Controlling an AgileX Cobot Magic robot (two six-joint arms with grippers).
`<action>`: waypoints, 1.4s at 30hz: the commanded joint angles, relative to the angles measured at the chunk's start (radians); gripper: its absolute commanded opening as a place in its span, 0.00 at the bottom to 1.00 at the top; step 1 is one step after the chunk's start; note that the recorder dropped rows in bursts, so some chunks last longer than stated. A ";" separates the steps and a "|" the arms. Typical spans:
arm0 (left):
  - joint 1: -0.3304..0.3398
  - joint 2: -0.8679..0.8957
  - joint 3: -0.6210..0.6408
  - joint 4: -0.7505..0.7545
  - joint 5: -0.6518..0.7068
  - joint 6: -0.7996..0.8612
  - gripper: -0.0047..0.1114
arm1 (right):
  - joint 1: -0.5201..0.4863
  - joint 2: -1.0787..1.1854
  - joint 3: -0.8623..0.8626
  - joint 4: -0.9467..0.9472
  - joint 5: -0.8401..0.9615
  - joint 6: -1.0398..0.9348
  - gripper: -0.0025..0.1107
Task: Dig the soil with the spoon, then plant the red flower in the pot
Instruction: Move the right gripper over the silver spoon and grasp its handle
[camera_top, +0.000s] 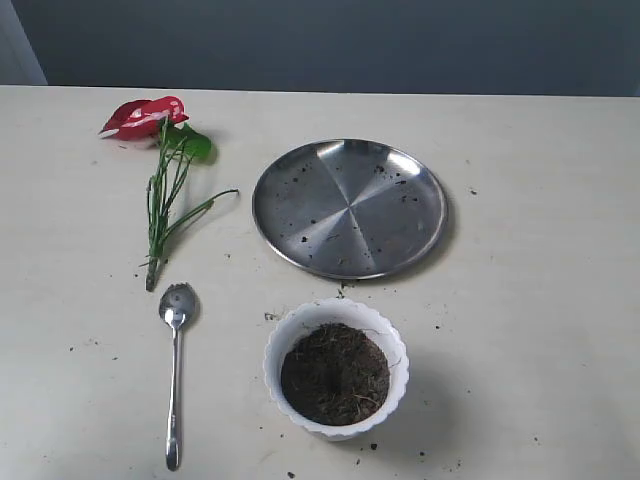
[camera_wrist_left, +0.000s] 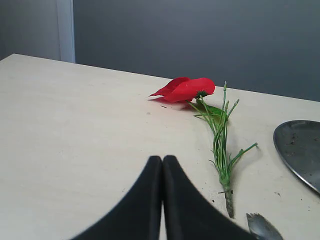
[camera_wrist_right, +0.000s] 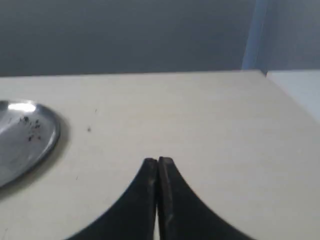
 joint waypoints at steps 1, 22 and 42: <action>-0.008 -0.005 0.002 0.001 -0.012 -0.002 0.04 | -0.003 -0.006 0.002 -0.007 -0.292 0.000 0.03; -0.008 -0.005 0.002 0.001 -0.012 -0.002 0.04 | 0.178 0.194 -0.372 -0.023 -0.249 0.392 0.02; -0.008 -0.005 0.002 0.001 -0.012 -0.002 0.04 | 0.865 1.920 -1.765 -0.077 0.698 0.148 0.02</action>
